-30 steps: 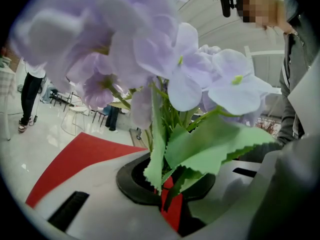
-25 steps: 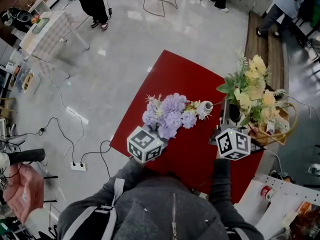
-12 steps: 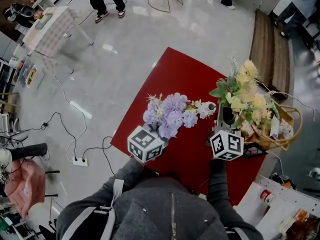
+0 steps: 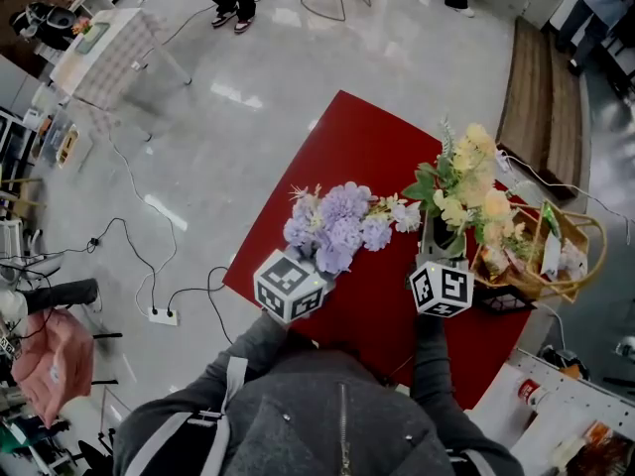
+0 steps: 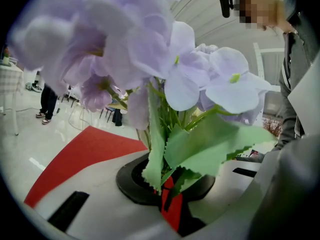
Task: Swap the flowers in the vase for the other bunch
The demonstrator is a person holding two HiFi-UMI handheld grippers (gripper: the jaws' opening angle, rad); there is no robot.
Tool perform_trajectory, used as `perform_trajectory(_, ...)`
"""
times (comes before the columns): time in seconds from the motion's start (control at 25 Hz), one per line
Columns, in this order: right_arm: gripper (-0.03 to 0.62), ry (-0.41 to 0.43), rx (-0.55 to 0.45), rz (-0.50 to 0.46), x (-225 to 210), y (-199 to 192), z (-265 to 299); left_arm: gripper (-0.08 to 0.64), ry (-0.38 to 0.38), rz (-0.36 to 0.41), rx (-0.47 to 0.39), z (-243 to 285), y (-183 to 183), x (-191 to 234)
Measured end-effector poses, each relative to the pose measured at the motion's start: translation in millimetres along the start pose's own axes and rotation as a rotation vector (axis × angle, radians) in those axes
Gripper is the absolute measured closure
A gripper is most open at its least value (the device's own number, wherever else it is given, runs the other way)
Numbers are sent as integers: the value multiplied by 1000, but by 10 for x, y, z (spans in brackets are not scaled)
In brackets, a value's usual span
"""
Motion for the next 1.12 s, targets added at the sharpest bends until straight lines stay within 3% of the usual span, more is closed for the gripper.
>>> perform_trajectory(0.92,558,-22,-2,-21,-20,-158,-13,511,13,9,-7,-1,0,-6)
perform_trajectory(1.12,527,-18,14,-47,-11,-149,-7,512,13,8,-6,-4,7,-4)
Point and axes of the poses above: the fingertips, and each gripper's own axes: z forward along the fingers, x to its left, y out of its top, the point moved 8 cm from there along -z, backward along the fingers, and after that the axes turned 6 degrees about -y, right-handed, at the moved point
